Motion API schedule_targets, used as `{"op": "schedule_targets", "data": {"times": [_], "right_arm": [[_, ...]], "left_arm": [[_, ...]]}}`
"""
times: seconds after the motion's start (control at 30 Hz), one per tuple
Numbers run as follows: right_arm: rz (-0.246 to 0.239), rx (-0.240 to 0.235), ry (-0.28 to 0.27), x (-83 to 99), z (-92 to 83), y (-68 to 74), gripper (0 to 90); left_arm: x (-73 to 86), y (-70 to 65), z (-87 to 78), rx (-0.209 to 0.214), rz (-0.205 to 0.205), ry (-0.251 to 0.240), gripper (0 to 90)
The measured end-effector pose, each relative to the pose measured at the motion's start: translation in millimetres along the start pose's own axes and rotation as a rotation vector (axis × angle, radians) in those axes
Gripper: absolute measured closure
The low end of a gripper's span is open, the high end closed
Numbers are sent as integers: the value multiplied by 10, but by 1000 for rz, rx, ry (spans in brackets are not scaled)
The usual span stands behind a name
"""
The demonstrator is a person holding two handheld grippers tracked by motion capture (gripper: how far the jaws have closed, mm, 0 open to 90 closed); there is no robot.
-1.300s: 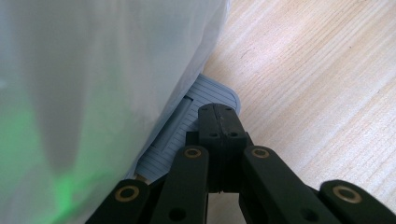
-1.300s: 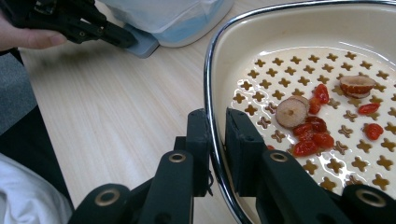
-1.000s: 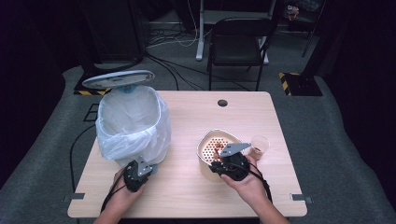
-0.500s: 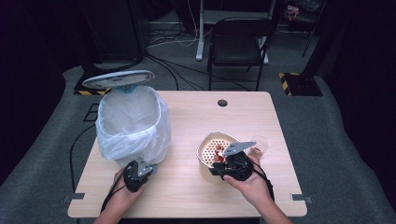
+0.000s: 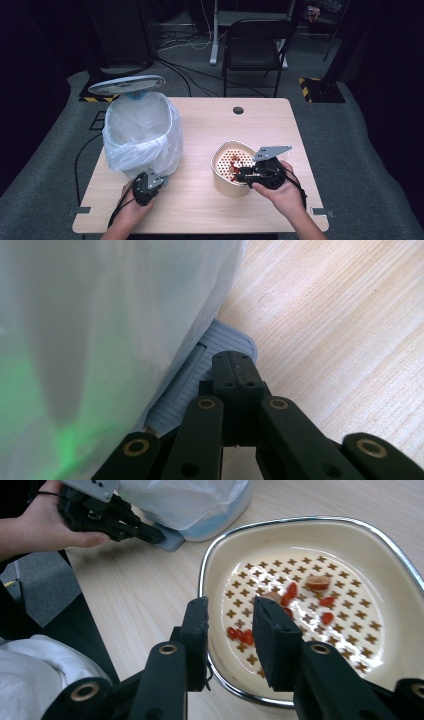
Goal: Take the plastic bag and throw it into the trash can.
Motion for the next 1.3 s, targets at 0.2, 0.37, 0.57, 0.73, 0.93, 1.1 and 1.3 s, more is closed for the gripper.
{"op": "schedule_targets", "data": {"times": [0.2, 0.37, 0.57, 0.73, 0.93, 1.1, 1.3], "right_arm": [[19, 35, -18, 67, -159, -98, 676], [47, 71, -34, 154, -324, -207, 658], [97, 113, -42, 329, -434, -381, 615], [113, 162, -34, 460, -471, -525, 545], [142, 216, -43, 573, -521, -688, 405], [159, 249, -54, 635, -558, -793, 353], [187, 286, -74, 740, -598, -958, 235]], "left_arm": [[1, -13, 0, 2, -20, 1, 900], [0, 7, 2, 2, -3, -2, 900], [1, -7, 0, 5, -22, 1, 900], [0, -8, 2, 6, -23, -1, 900], [0, -8, 2, 7, -24, -1, 900], [0, -1, 3, 5, -15, -3, 900], [1, -11, 1, 14, -31, -2, 900]]}}
Point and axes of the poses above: each handheld gripper's, and its own axes: z roughly forward along the jaws, x roughly out of its underside, y roughly to its left, the point moved 8 cm from there along z, roughly forward along the jaws, and after that the axes turned 12 degrees about -x, right-handed, at the moved point
